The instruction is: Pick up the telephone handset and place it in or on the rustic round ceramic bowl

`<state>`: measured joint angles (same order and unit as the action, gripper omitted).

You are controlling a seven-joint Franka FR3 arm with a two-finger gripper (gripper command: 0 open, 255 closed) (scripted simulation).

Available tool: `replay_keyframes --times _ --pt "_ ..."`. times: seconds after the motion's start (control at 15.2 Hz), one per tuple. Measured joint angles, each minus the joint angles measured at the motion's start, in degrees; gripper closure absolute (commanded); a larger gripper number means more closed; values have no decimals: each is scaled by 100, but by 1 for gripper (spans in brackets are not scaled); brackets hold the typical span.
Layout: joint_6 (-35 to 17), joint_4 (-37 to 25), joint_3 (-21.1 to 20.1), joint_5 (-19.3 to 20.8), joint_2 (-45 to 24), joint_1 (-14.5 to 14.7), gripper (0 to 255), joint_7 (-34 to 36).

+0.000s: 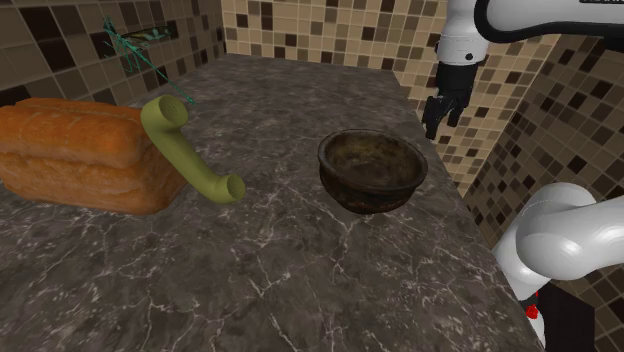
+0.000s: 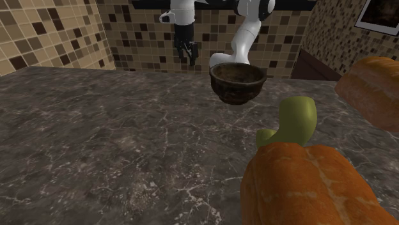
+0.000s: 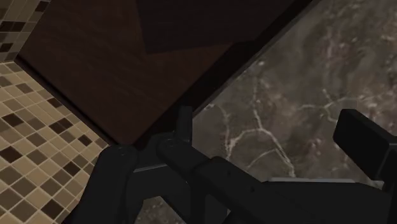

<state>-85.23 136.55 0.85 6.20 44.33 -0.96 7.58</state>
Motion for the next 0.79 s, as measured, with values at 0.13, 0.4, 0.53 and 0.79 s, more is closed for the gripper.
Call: replay_keyframes --times 0.13,0.4,0.53,0.79 --pt "-63 -8 -29 -31 -34 31 0 12" --pt "-548 -78 -254 -243 -308 253 0 98" --pt "-830 -73 -411 -368 -422 387 0 176" --pt "-1364 -324 -692 -543 -867 609 0 277"
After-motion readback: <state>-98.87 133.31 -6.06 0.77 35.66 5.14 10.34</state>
